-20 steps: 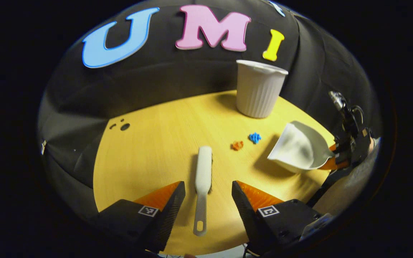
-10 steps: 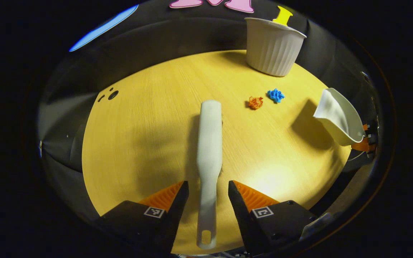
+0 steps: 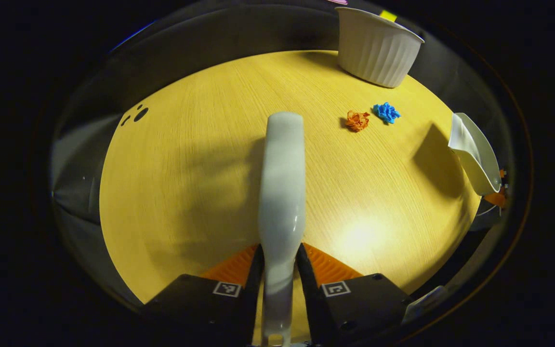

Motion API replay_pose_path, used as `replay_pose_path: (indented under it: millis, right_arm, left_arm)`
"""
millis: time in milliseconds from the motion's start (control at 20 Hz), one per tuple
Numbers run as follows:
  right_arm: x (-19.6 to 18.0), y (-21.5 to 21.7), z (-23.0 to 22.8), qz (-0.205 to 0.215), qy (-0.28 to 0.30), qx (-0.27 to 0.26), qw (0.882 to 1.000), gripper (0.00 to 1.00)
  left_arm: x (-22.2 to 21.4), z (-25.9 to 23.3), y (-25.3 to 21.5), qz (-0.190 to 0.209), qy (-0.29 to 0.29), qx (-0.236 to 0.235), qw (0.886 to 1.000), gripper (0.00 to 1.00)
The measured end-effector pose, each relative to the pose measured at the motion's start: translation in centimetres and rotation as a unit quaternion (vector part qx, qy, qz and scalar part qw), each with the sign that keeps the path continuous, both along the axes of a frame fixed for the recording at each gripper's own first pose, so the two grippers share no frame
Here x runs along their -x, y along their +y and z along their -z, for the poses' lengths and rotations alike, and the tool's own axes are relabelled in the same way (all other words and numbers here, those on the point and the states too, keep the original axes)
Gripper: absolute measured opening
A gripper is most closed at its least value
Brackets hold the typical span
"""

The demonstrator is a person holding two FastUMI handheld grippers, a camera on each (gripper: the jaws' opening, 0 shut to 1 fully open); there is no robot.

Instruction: Pick up the small broom and dustpan from the desktop, sweep the trash into the dustpan with the broom, and then empty the trash into the garbage bin.

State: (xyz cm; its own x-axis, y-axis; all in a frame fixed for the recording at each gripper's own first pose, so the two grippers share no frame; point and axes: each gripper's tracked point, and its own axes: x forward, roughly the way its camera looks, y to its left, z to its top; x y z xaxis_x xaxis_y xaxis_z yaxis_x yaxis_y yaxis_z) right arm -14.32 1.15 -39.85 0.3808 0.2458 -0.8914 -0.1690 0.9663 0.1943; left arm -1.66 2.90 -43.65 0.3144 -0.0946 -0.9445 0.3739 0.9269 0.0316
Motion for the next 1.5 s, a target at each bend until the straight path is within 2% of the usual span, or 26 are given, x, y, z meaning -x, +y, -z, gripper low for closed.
replay_pose_path:
  millis: [100, 150, 200, 300, 350, 400, 600, 650, 700, 750, 800, 850, 900, 950, 1050, 1250, 1300, 1350, 1400, 1500]
  right_arm:
    - [-0.1, 0.3, 0.0, -0.005, 0.001, -0.002, 1.0, 0.36]
    - [-0.2, 0.4, 0.0, -0.011, 0.002, -0.001, 1.0, 0.36]
    - [-0.2, 0.5, -0.1, -0.019, 0.004, -0.001, 1.0, 0.36]
    - [-0.2, 1.0, -0.4, -0.04, 0.017, -0.004, 0.999, 0.36]
    - [-0.2, 1.1, -0.6, -0.054, 0.025, -0.003, 0.998, 0.39]
    - [-0.2, 1.2, -0.8, -0.071, 0.035, 0.002, 0.997, 0.36]
    - [-0.6, 0.6, -1.1, -0.15, 0.069, 0.051, 0.985, 0.36]
    - [-0.9, 0.6, -1.1, -0.168, 0.074, 0.06, 0.981, 0.36]
    - [-1.0, 0.7, -1.1, -0.176, 0.077, 0.061, 0.979, 0.33]
    - [-1.1, 0.9, -1.0, -0.181, 0.081, 0.06, 0.978, 0.36]
    - [-1.3, 1.1, -0.8, -0.184, 0.087, 0.058, 0.977, 0.34]
    - [-1.5, 1.2, -0.6, -0.186, 0.09, 0.058, 0.977, 0.36]
    - [-1.6, 1.3, -0.3, -0.187, 0.092, 0.059, 0.976, 0.34]
    - [-1.8, 1.3, -0.1, -0.187, 0.095, 0.06, 0.976, 0.36]
    - [-2.0, 1.5, 0.0, -0.186, 0.097, 0.058, 0.976, 0.39]
    - [-2.4, 1.5, 0.4, -0.185, 0.102, 0.057, 0.976, 0.34]
    - [-2.4, 1.4, 0.6, -0.185, 0.104, 0.056, 0.976, 0.39]
    - [-2.6, 1.4, 0.6, -0.185, 0.105, 0.056, 0.975, 0.36]
    - [-2.6, 1.3, 0.8, -0.186, 0.106, 0.056, 0.975, 0.39]
    - [-2.8, 1.3, 1.1, -0.188, 0.108, 0.057, 0.975, 0.36]
  left_arm:
    - [0.3, 0.1, 0.0, -0.018, 0.006, -0.002, 1.0, 0.4]
    - [0.5, 0.2, 0.1, -0.032, 0.008, -0.002, 0.999, 0.41]
    - [0.3, 0.2, 0.0, -0.039, 0.003, 0.002, 0.999, 0.37]
    - [0.4, 0.3, 0.2, -0.035, 0.006, -0.005, 0.999, 0.36]
    - [0.1, 0.0, 0.1, -0.037, 0.005, -0.009, 0.999, 0.31]
    - [-0.1, -0.3, 0.1, -0.036, 0.004, -0.018, 0.999, 0.3]
    - [-4.0, -2.5, -2.5, -0.011, -0.051, -0.015, 0.999, 0.28]
    - [-5.0, -2.8, -3.4, -0.004, -0.057, -0.012, 0.998, 0.31]
    - [-5.7, -3.1, -4.0, 0.003, -0.06, -0.013, 0.998, 0.27]
    - [-6.5, -3.4, -4.5, 0.012, -0.067, -0.017, 0.998, 0.27]
    - [-7.4, -3.6, -5.1, 0.023, -0.071, -0.022, 0.997, 0.28]
    - [-8.0, -3.6, -5.9, 0.035, -0.075, -0.025, 0.996, 0.28]
    - [-8.5, -3.6, -6.6, 0.043, -0.078, -0.024, 0.996, 0.31]
    - [-8.9, -3.6, -7.4, 0.05, -0.078, -0.02, 0.995, 0.24]
    - [-9.4, -3.4, -8.6, 0.061, -0.074, -0.019, 0.995, 0.27]
    - [-10.3, -2.1, -10.7, 0.093, -0.073, -0.026, 0.993, 0.27]
    - [-10.6, -2.0, -11.2, 0.105, -0.076, -0.029, 0.991, 0.27]
    - [-10.8, -2.2, -11.6, 0.117, -0.077, -0.032, 0.99, 0.27]
    - [-10.9, -2.1, -12.1, 0.13, -0.075, -0.032, 0.988, 0.26]
    - [-10.6, -2.1, -13.4, 0.155, -0.068, -0.021, 0.985, 0.27]
